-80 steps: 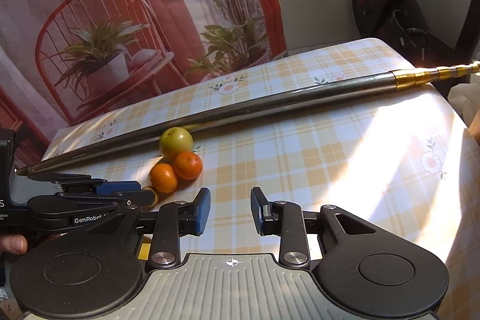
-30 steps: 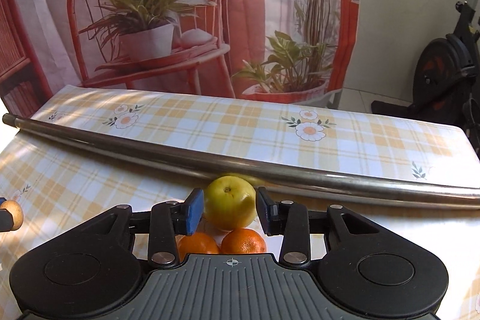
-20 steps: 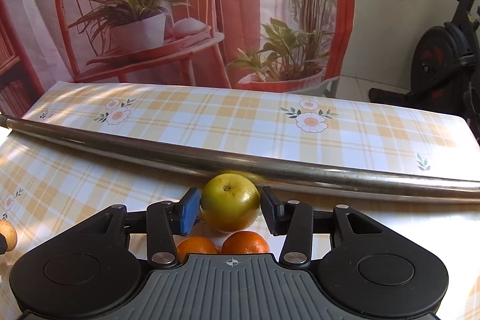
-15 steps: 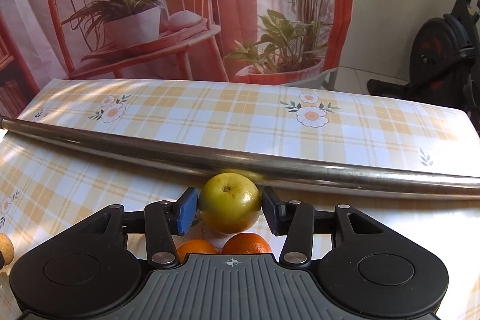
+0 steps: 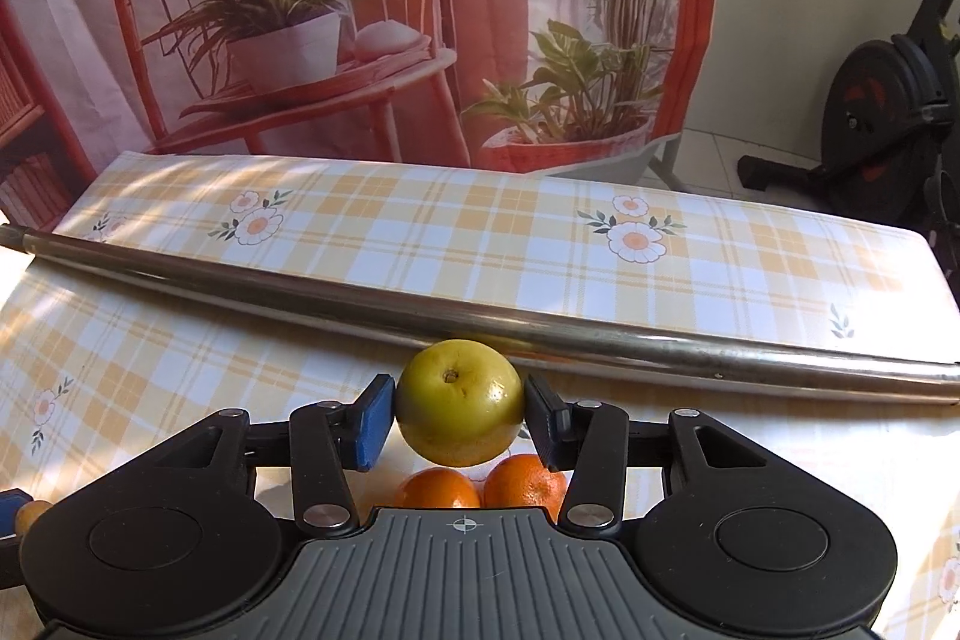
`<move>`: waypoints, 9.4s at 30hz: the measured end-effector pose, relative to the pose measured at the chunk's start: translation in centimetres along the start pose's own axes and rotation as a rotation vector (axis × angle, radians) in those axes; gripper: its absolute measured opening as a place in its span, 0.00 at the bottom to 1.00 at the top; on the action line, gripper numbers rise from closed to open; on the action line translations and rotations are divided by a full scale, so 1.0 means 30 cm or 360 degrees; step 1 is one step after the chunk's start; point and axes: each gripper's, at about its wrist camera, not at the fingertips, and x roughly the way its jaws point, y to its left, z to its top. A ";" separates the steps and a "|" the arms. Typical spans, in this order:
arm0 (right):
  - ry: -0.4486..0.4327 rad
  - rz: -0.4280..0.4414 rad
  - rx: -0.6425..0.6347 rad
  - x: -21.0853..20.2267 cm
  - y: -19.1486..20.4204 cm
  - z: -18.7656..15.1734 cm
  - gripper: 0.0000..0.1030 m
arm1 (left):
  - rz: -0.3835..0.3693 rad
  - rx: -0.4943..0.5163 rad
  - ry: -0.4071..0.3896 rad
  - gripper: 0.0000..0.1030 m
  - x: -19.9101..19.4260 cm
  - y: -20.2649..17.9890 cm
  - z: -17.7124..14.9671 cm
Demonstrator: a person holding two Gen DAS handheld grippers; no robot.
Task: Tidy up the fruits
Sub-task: 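Carry the kiwi and green apple over the white plate with both tools, then lower the apple and kiwi into the plate and open both tools, then grasp a mandarin with the left tool while the right tool moves to the other mandarin, then close the right tool on the last mandarin while the left tool holds its mandarin, then carry both mandarins over the white plate with both tools, then lower both mandarins into the plate and open both tools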
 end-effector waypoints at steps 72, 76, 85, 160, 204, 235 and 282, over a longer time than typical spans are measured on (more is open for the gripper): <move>0.0186 0.0195 0.0178 -0.486 0.072 -0.667 0.42 | -0.0120 0.0123 0.0263 0.27 -0.048 -0.072 -0.257; 0.0204 0.0191 0.0193 -0.483 0.074 -0.664 0.43 | -0.0110 0.0123 0.0277 0.28 -0.043 -0.070 -0.266; 0.0061 0.0177 0.0201 -0.572 0.053 -0.606 0.42 | -0.0056 0.0133 0.0126 0.27 -0.112 -0.067 -0.244; -0.0090 -0.0146 0.0573 -0.319 -0.380 -0.428 0.41 | -0.0221 0.0543 0.0477 0.34 0.608 -0.392 0.171; 0.0091 0.0110 -0.0124 -0.044 0.032 -0.134 0.31 | 0.0065 0.0006 0.0025 0.34 -0.078 0.037 -0.068; -0.0286 0.0262 0.0268 -0.521 0.003 -0.568 0.31 | -0.0097 0.0284 0.0255 0.34 -0.096 -0.178 -0.238; -0.0211 0.0356 0.0155 -0.501 0.064 -0.538 0.31 | 0.0065 0.0267 -0.0005 0.41 -0.176 -0.094 -0.201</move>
